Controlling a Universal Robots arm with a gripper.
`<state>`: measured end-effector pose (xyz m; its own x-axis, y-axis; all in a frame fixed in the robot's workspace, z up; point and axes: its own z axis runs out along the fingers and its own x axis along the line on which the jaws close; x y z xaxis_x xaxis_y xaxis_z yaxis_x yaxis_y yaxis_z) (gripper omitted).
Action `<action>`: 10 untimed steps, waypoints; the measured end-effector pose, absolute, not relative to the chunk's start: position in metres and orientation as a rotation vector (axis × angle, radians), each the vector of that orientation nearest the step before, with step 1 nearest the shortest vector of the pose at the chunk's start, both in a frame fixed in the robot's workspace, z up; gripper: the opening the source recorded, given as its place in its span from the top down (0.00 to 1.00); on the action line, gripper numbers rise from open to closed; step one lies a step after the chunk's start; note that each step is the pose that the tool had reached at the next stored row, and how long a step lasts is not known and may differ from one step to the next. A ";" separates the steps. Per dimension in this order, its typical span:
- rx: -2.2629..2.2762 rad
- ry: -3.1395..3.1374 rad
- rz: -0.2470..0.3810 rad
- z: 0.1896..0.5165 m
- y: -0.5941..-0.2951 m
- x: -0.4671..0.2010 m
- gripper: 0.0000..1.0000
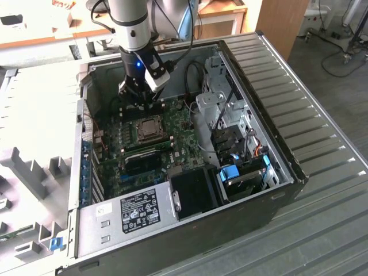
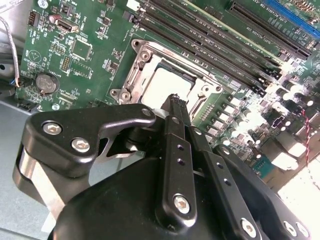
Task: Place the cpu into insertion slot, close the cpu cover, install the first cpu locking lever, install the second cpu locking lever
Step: 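Install the second cpu locking lever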
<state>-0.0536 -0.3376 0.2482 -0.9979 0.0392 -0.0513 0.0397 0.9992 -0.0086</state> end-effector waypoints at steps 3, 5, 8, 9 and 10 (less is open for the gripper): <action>0.061 3.090 -0.015 0.248 -0.338 -0.054 0.89; 0.061 3.090 -0.015 0.248 -0.339 -0.054 0.89; 0.061 3.090 -0.015 0.248 -0.340 -0.054 0.89; 0.061 3.090 -0.015 0.248 -0.340 -0.054 0.89; 0.061 3.090 -0.015 0.248 -0.341 -0.054 0.89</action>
